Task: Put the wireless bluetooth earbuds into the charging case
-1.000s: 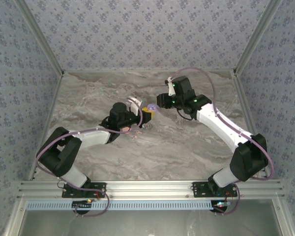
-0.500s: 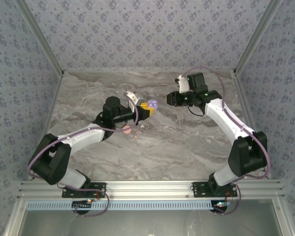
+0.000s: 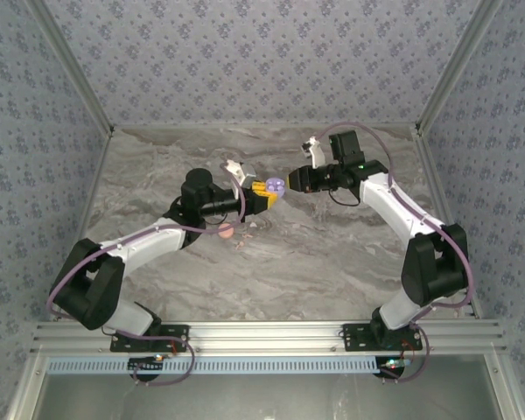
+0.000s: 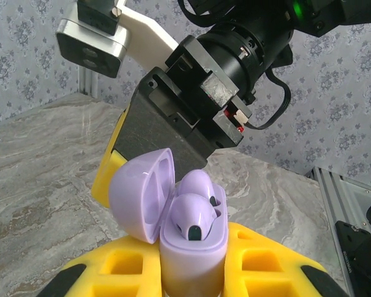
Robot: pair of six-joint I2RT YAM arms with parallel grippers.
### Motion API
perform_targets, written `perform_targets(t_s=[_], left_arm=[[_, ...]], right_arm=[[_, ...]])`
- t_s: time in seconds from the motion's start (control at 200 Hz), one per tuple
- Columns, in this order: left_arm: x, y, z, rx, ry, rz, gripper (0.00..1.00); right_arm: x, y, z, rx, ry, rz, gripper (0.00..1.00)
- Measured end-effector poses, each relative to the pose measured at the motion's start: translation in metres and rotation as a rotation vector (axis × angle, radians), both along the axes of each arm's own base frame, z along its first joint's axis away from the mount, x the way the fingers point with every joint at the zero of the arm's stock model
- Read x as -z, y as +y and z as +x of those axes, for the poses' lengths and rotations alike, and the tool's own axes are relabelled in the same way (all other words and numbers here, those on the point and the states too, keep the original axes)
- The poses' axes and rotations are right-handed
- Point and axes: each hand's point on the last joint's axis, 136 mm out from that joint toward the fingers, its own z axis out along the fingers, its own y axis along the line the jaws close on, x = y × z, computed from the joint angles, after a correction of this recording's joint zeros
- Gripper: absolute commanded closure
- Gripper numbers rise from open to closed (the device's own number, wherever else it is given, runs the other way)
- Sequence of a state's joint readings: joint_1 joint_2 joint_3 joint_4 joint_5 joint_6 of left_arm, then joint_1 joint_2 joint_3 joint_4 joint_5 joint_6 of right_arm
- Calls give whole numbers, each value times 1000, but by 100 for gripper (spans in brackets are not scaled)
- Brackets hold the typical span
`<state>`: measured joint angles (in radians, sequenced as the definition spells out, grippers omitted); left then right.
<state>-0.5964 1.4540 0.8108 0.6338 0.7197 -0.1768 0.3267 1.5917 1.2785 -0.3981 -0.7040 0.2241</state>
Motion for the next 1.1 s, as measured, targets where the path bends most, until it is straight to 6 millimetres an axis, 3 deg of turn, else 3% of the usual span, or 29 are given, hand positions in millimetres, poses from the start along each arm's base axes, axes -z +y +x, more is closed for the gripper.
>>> perform_targets(t_s=[0.7,1.104], left_arm=[[4,-3,0,15,22,-7,90],[3,-3,3,6,10,-15,91]], right_arm=[[-20,20,-11,-111,9,157,84],[-29,20,-15,-127,-7,183,85]])
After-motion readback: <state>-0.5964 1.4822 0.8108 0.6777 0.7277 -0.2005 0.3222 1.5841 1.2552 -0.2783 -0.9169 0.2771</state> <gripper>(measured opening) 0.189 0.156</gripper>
